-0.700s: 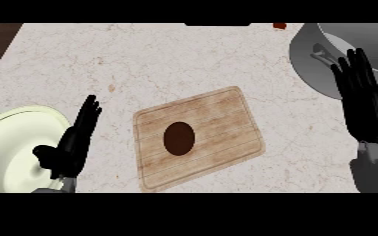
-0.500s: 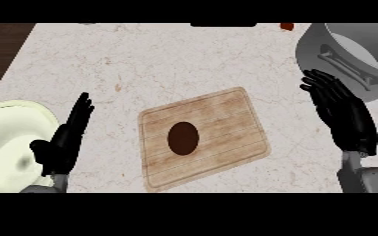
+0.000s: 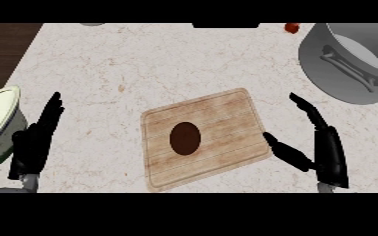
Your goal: Pick the cupcake from the cutting board and place it in the pot
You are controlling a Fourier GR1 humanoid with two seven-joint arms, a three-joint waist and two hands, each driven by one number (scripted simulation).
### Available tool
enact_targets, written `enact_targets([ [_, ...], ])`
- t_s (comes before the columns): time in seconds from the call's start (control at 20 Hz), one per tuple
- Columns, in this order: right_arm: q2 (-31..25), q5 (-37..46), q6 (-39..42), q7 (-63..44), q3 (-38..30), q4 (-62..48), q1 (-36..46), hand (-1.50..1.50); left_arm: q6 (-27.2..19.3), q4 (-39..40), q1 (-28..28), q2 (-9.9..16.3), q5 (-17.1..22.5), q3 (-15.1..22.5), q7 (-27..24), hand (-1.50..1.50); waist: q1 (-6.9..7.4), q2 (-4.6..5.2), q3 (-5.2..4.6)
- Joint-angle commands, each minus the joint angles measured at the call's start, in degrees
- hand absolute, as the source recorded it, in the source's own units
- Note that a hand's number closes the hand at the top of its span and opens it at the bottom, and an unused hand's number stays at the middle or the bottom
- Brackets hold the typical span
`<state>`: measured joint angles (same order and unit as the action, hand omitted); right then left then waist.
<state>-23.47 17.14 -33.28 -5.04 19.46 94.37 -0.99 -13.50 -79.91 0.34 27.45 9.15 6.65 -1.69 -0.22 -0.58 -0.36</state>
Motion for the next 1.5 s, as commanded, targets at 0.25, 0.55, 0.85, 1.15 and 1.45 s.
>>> enact_targets([
  [0.25,5.4,28.8,3.3,-25.1,17.3,14.2,-5.5,-1.5,0.1,-6.5,2.5,2.6,-0.7,-1.2,5.5,0.0,0.21,0.16,0.19],
  [0.55,9.2,27.4,25.1,-41.9,15.6,13.2,10.8,-1.5,-0.5,-7.4,0.6,1.4,-2.0,-0.5,7.8,0.0,1.09,0.58,0.26],
  [0.85,14.7,19.7,44.8,-56.4,15.3,7.2,22.2,-1.5,0.6,-6.8,-0.6,1.6,-1.3,-1.2,8.3,0.0,1.78,0.74,0.2],
  [1.15,23.2,12.3,53.1,-63.3,12.9,-4.5,31.4,-1.5,-0.5,-5.7,-2.7,0.8,-3.7,-0.8,9.2,0.0,1.21,0.81,0.28],
  [1.45,23.4,6.7,53.8,-65.1,11.7,-9.5,35.2,-1.5,1.0,-7.7,0.1,0.2,-2.5,-2.0,8.7,0.0,0.8,0.58,0.33],
])
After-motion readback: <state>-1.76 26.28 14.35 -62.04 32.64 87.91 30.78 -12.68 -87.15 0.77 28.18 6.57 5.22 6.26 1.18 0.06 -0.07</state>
